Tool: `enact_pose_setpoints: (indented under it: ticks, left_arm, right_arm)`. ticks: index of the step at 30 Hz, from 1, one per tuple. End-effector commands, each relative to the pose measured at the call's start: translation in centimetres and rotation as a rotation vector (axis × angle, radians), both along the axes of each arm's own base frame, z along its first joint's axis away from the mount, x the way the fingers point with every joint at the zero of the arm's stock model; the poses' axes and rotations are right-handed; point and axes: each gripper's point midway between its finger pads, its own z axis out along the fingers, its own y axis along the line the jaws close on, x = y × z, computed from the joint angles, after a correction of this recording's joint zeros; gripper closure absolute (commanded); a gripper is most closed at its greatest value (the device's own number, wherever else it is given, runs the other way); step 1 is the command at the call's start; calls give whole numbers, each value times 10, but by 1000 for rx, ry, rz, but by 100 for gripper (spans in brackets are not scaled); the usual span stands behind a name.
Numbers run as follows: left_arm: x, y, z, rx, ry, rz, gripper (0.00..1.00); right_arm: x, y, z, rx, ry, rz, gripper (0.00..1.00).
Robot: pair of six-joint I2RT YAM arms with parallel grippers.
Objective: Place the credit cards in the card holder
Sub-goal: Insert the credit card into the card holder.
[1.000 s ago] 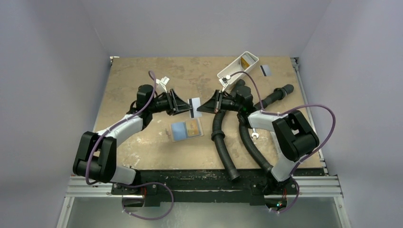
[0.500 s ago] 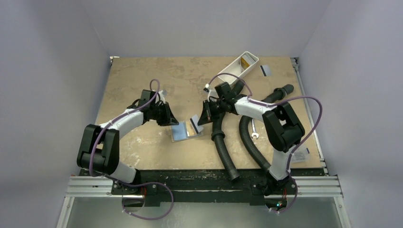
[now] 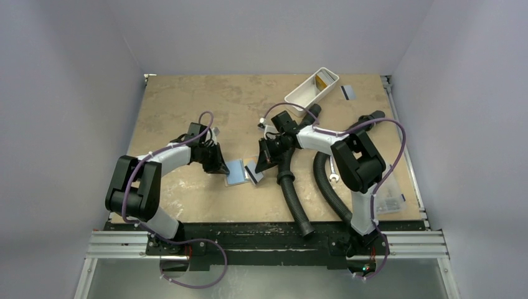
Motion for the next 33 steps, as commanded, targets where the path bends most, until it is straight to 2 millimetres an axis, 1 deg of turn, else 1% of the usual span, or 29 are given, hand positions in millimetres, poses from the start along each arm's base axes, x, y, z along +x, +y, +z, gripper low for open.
enact_pose_setpoints:
  ticks: [1, 5, 12, 21, 28, 33]
  left_arm:
    - [-6, 9, -10, 65, 3, -17, 100]
    - [-10, 12, -16, 78, 15, -12, 100]
    - [-12, 14, -18, 89, 14, -10, 100]
    - [-12, 15, -18, 89, 10, -17, 100]
    - [-12, 15, -19, 90, 10, -18, 100]
    - [-12, 15, -19, 93, 9, -17, 100]
  right_arm:
    - [8, 9, 9, -8, -11, -4, 100]
    - [11, 12, 5, -48, -7, -11, 100]
    - [13, 17, -1, -87, 7, -12, 100]
    - [15, 27, -7, -68, 23, -3, 100]
    - [25, 36, -18, -34, 10, -29, 100]
    - [34, 38, -22, -37, -29, -64, 100]
